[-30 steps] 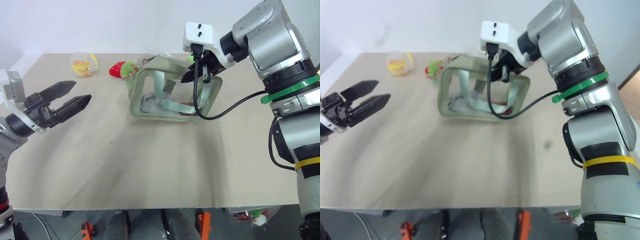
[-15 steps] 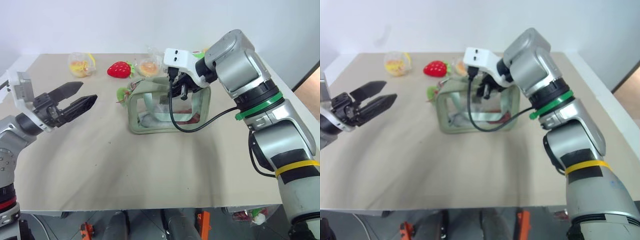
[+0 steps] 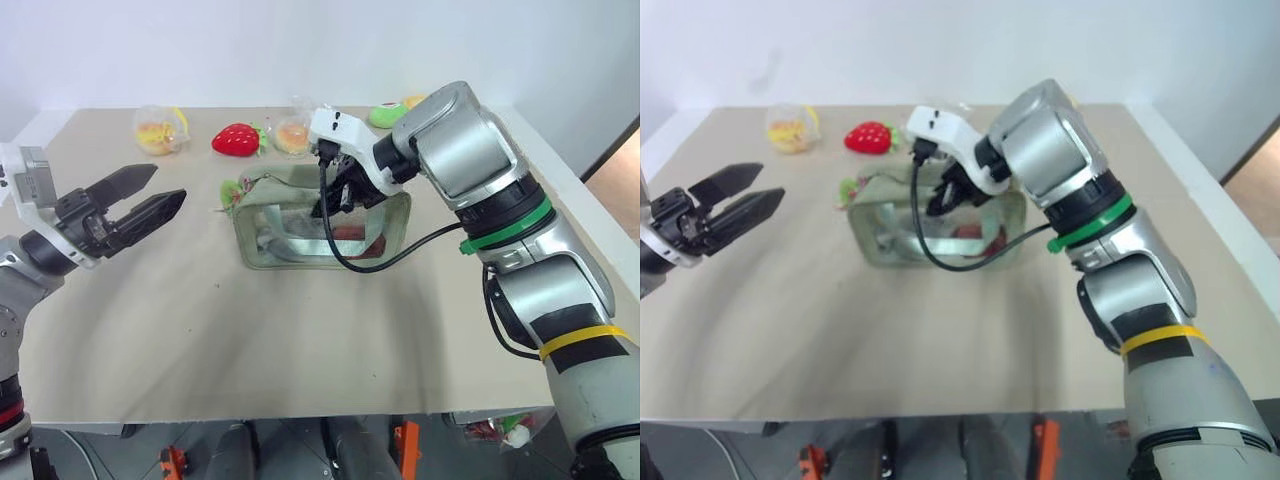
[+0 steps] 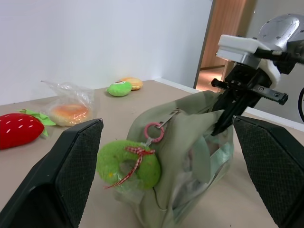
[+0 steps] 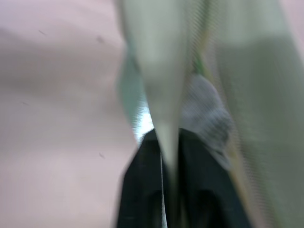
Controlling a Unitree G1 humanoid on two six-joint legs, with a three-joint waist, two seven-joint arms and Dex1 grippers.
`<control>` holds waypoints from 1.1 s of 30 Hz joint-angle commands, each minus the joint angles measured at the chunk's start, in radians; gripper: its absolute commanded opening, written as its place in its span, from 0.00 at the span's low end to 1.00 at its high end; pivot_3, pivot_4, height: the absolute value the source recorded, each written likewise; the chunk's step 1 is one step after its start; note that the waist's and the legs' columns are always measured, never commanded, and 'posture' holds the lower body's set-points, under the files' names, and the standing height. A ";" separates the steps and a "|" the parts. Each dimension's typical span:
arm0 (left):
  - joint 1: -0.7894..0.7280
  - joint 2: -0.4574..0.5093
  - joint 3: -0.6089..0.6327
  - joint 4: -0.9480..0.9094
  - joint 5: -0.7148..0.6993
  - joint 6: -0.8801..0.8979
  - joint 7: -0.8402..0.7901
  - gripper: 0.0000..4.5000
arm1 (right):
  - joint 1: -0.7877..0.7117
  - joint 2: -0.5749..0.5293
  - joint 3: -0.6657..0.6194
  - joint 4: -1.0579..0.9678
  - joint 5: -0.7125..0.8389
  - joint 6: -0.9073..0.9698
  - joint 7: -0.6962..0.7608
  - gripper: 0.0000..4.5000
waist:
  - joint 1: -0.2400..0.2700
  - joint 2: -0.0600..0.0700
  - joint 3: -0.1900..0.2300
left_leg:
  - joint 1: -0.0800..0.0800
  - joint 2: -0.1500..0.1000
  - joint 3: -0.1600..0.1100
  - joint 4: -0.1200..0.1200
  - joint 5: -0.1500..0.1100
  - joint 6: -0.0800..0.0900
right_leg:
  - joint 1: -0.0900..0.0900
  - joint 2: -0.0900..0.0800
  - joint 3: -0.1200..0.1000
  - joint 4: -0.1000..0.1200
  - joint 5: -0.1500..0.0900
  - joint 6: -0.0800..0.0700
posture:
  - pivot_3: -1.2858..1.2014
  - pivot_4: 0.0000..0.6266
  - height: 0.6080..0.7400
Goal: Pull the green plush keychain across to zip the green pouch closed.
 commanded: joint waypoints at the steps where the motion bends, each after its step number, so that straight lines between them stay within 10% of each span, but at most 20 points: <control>1: -0.036 0.011 -0.010 0.003 0.002 -0.018 -0.011 1.00 | -0.009 -0.045 -0.069 -0.093 0.082 0.025 0.032 0.44 | 0.001 0.000 0.000 | 0.000 0.000 0.000 0.000 0.000 0.000 | 0.000 0.000 0.000 0.000 0.000 0.000 | 0.52 0.24 1.00; 4: -0.060 0.006 -0.032 0.036 0.013 -0.023 -0.022 1.00 | -0.015 -0.097 -0.130 -0.131 0.191 0.036 0.110 0.67 | 0.002 0.000 0.000 | -0.001 0.000 0.000 0.000 0.000 0.000 | 0.000 0.000 0.000 0.000 -0.001 0.000 | 0.52 0.24 1.00; 20: -0.064 0.020 -0.068 0.166 0.066 -0.004 -0.073 1.00 | 0.392 -0.513 -0.497 -0.182 0.370 -0.354 0.106 0.67 | 0.003 -0.001 0.000 | 0.001 -0.001 0.002 -0.002 0.000 0.000 | 0.000 -0.001 0.002 -0.001 -0.004 -0.002 | 0.52 0.24 1.00; 33: -0.191 0.033 -0.146 0.022 -0.018 0.093 -0.096 1.00 | 0.531 -0.437 -0.503 -0.128 0.368 -0.364 -0.089 0.67 | 0.003 -0.001 0.000 | 0.001 -0.002 0.002 0.001 0.000 0.000 | 0.002 -0.001 0.004 -0.001 -0.002 0.001 | 0.52 0.24 1.00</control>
